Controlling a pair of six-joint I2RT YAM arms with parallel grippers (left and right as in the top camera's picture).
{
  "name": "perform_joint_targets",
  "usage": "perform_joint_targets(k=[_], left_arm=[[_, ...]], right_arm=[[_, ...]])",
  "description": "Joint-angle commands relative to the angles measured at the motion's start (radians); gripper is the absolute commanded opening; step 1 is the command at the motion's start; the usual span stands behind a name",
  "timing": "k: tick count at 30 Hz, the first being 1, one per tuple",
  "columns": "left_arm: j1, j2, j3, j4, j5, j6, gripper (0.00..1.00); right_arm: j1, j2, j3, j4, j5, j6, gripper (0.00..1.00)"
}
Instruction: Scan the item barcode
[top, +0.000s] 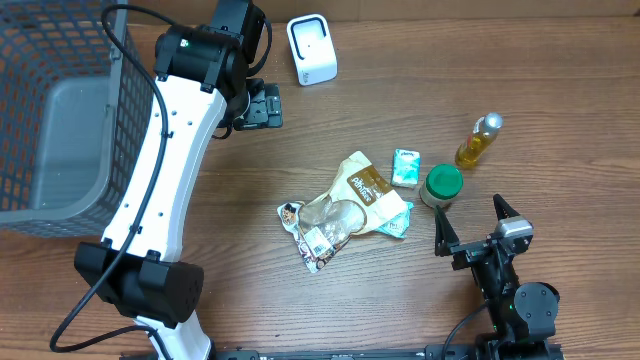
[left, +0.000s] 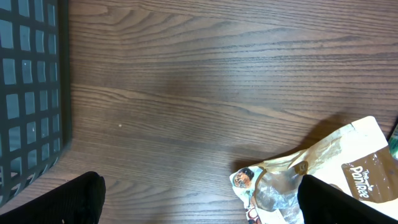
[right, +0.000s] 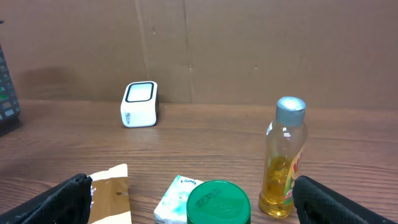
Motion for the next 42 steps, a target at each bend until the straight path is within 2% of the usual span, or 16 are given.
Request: perform_joint_targets(k=[1,9,22,42], left_arm=[[0.004,-0.037,-0.018,0.021,-0.011,0.008,1.00],[0.004,-0.037,-0.118,0.108,-0.010,0.008,1.00],[0.004,-0.037,-0.196,0.148,-0.008,0.008,1.00],[0.004,-0.042,-0.463,0.394,0.018,0.008,1.00]], right_arm=[[-0.003,-0.011,-0.011,0.004,0.002,-0.004,1.00],[-0.003,-0.011,-0.011,0.004,0.002,-0.004,1.00],[-0.003,-0.011,-0.011,0.004,0.002,-0.005,1.00],[-0.003,-0.011,-0.011,0.004,0.002,-0.004,1.00]])
